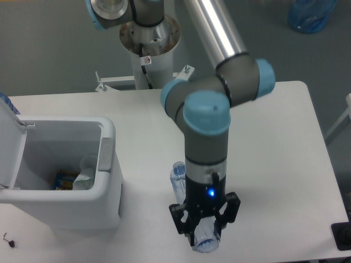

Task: Place the trash in the trash can
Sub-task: 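Carry the held water bottle over the trash bin opening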

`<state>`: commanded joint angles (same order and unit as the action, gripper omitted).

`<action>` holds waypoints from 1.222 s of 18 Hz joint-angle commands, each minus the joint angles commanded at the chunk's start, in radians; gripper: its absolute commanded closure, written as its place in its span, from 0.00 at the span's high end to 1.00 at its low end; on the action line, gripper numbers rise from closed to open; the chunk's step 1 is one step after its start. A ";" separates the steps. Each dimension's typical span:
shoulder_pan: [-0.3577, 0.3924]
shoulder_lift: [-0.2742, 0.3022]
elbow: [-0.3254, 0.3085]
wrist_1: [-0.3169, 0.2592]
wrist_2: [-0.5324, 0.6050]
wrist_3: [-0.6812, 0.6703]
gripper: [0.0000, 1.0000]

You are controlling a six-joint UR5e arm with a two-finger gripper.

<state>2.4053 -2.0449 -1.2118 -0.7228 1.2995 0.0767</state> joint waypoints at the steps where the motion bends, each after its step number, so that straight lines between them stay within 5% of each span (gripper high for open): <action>1: 0.000 0.014 0.000 0.022 -0.015 0.000 0.60; 11: -0.069 0.170 0.015 0.049 -0.089 0.029 0.60; 22: -0.273 0.172 -0.011 0.049 -0.088 0.032 0.60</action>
<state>2.1325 -1.8729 -1.2225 -0.6734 1.2118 0.1089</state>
